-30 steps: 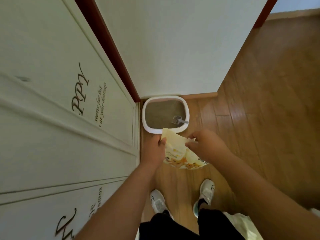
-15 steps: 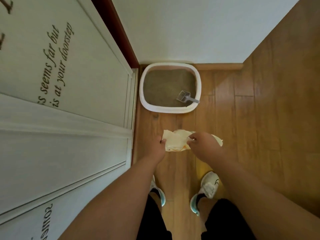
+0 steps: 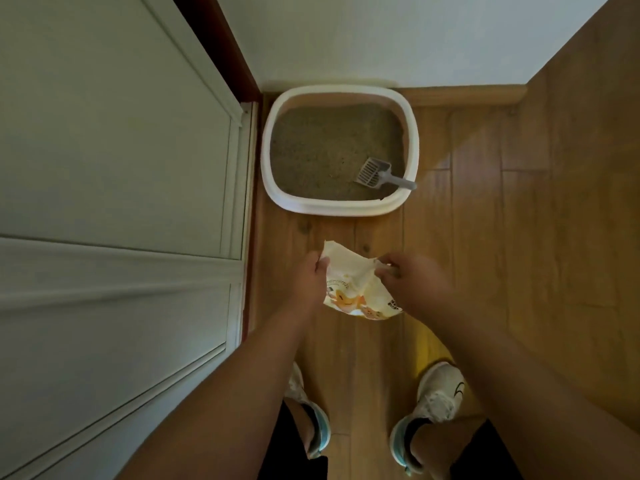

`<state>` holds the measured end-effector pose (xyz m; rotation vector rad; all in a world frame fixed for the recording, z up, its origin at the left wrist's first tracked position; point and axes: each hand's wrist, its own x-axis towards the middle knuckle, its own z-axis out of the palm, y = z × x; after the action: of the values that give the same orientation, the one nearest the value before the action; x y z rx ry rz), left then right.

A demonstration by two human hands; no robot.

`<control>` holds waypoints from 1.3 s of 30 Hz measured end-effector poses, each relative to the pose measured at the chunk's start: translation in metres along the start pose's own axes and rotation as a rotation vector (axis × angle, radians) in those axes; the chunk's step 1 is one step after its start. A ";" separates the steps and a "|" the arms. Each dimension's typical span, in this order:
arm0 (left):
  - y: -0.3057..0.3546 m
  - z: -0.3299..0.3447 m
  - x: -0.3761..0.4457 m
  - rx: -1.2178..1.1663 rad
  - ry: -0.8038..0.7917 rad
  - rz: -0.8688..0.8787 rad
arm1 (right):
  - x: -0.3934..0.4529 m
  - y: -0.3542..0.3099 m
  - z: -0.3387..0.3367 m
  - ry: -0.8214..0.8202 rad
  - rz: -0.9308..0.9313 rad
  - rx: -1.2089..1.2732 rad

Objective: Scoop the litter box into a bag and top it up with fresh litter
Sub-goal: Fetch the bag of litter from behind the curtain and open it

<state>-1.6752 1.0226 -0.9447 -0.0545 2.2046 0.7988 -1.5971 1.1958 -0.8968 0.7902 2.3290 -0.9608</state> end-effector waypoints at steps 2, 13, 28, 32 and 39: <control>0.004 0.001 0.019 -0.036 0.019 0.010 | 0.017 0.001 0.003 0.064 -0.048 0.001; 0.064 -0.001 0.106 0.040 -0.005 0.507 | 0.118 0.024 -0.001 0.296 -0.261 -0.068; 0.056 -0.025 0.137 0.340 0.346 0.588 | 0.139 0.015 -0.013 0.283 -0.375 -0.212; 0.060 -0.021 0.136 0.360 0.378 0.563 | 0.139 0.023 -0.022 0.328 -0.358 -0.246; 0.068 -0.003 0.125 0.483 0.305 0.665 | 0.131 0.030 -0.031 0.300 -0.249 -0.288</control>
<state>-1.7834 1.1013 -0.9926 0.8839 2.6842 0.5915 -1.6769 1.2785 -0.9738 0.5674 2.7964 -0.6107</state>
